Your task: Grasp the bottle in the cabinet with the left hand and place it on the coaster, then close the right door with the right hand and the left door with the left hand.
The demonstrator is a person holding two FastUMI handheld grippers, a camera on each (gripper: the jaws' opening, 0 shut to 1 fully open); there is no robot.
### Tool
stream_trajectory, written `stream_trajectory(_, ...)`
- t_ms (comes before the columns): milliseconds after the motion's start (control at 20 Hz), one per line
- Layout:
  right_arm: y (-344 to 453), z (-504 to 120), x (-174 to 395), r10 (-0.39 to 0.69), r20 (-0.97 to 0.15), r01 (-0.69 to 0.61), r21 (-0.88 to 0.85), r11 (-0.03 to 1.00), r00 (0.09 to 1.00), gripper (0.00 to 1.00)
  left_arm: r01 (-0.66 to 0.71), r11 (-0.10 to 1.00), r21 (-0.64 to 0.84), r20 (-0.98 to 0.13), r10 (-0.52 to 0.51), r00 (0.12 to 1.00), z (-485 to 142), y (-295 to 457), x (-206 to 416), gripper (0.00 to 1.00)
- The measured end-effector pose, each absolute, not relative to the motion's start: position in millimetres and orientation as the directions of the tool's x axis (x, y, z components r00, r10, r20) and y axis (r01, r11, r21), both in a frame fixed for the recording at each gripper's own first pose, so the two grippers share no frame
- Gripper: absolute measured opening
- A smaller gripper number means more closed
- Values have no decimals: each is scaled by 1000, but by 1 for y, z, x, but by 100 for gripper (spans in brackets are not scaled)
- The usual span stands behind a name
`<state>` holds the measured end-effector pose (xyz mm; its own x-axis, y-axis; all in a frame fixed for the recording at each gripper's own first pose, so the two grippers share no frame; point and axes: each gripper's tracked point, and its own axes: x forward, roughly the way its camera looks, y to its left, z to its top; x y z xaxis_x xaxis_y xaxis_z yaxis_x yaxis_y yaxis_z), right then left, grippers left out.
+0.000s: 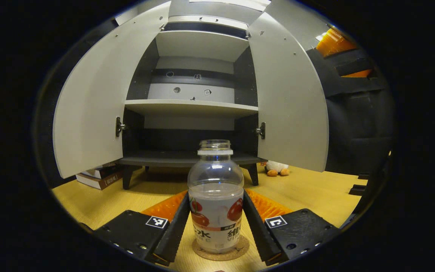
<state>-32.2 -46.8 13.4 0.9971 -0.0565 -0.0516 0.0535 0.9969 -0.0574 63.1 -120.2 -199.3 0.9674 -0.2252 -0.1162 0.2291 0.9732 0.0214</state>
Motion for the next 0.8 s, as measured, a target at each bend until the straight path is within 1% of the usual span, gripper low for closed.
stream_trajectory(50, -46, 13, -32, -54, -54, 51, -57, 997, 997, 98, 238, 971, 16, -128, -234, 964, -202, -121, 61, 78)
stream_trajectory(100, -45, 12, -31, -52, -54, 49, -53, 997, 997, 94, 241, 970, 19, -126, -237, 963, -202, -122, 60, 78)
stream_trajectory(150, -46, 13, -31, -51, -54, 48, -49, 998, 997, 94, 247, 969, 17, -134, -243, 961, -203, -122, 59, 78)
stream_trajectory(200, -45, 13, -29, -49, -56, 46, -44, 998, 997, 98, 251, 968, 10, -147, -247, 958, -205, -122, 57, 79)
stream_trajectory(250, -45, 11, -28, -48, -61, 46, -41, 998, 997, 99, 258, 966, -2, -154, -255, 954, -205, -123, 55, 80)
stream_trajectory(300, -46, 11, -28, -48, -65, 45, -41, 998, 997, 94, 263, 965, -3, -153, -260, 953, -203, -124, 55, 83)
stream_trajectory(350, -47, 11, -27, -50, -66, 47, -44, 998, 997, 94, 268, 963, 2, -142, -265, 954, -199, -124, 54, 84)
stream_trajectory(400, -47, 11, -27, -50, -69, 47, -48, 998, 996, 94, 272, 962, 6, -131, -269, 954, -196, -125, 53, 93)
stream_trajectory(450, -46, 11, -25, -51, -74, 47, -53, 997, 996, 94, 275, 961, 7, -126, -272, 954, -193, -126, 53, 96)
stream_trajectory(500, -46, 10, -25, -49, -78, 45, -56, 997, 996, 99, 275, 961, 5, -121, -273, 954, -190, -126, 52, 96)
stream_trajectory(550, -45, 11, -23, -46, -79, 42, -58, 997, 996, 94, 267, 964, 4, -114, -265, 958, -185, -123, 50, 96)
stream_trajectory(750, -39, 10, -23, -34, -72, 30, -55, 998, 997, 94, 243, 970, 18, -41, -242, 969, -148, -115, 46, 96)
stream_trajectory(800, -38, 9, -24, -29, -70, 25, -55, 998, 997, 98, 241, 970, 20, -20, -241, 970, -135, -113, 45, 96)
